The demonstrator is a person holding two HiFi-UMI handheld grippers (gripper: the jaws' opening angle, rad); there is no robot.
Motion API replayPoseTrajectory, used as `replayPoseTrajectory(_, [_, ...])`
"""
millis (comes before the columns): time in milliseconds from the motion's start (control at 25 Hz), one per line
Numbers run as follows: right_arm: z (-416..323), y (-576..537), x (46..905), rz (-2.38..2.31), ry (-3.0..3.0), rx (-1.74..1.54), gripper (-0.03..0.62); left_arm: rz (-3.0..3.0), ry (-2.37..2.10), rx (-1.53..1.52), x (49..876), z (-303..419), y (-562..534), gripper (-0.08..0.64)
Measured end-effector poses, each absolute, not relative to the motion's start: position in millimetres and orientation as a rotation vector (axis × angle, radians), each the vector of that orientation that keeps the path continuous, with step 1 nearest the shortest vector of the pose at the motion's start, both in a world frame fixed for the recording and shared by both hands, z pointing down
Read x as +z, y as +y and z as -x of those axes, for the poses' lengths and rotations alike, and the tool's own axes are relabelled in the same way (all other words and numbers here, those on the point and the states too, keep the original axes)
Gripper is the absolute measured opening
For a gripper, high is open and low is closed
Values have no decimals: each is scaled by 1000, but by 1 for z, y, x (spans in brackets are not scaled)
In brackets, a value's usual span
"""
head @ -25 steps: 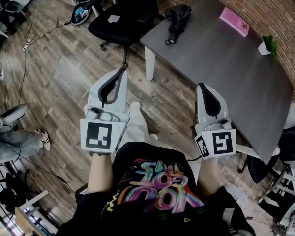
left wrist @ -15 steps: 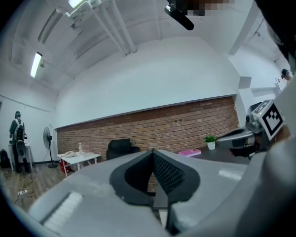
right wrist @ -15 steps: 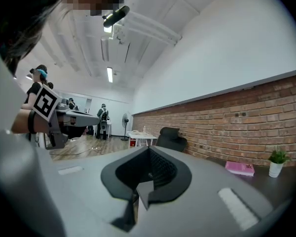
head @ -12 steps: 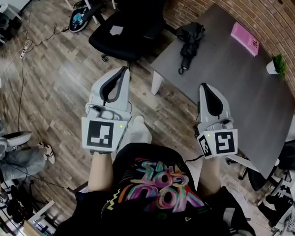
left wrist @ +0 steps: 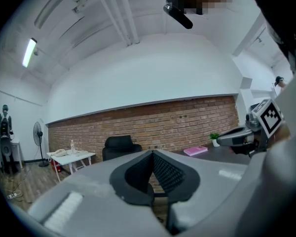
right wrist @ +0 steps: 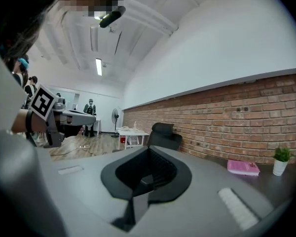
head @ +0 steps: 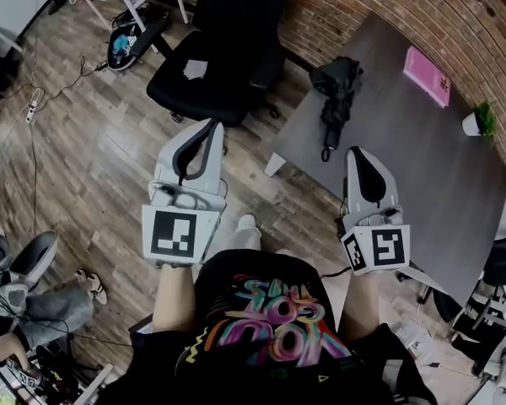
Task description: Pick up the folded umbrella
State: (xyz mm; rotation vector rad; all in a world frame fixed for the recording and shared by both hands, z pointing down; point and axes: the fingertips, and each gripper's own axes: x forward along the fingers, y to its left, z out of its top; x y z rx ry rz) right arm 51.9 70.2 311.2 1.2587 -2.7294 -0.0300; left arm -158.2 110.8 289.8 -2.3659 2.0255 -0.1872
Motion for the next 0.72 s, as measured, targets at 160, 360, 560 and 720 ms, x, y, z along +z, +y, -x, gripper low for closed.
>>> replayPoseTrajectory(160, [-44, 61, 320, -1275, -2685, -4, 1, 2405, 2045, -173, 299, 171, 97, 1])
replayPoseTrajectory(360, [-44, 48, 335, -1290, -2639, 41, 2, 2452, 2058, -216, 322, 179, 80, 2])
replayPoseTrajectory(560, [-46, 22, 349, -1284, -2617, 74, 0, 2477, 2050, -229, 333, 176, 48, 2])
replayPoseTrajectory(720, [-48, -15, 354, -1287, -2623, 73, 1, 2473, 2038, -229, 333, 172, 10, 2])
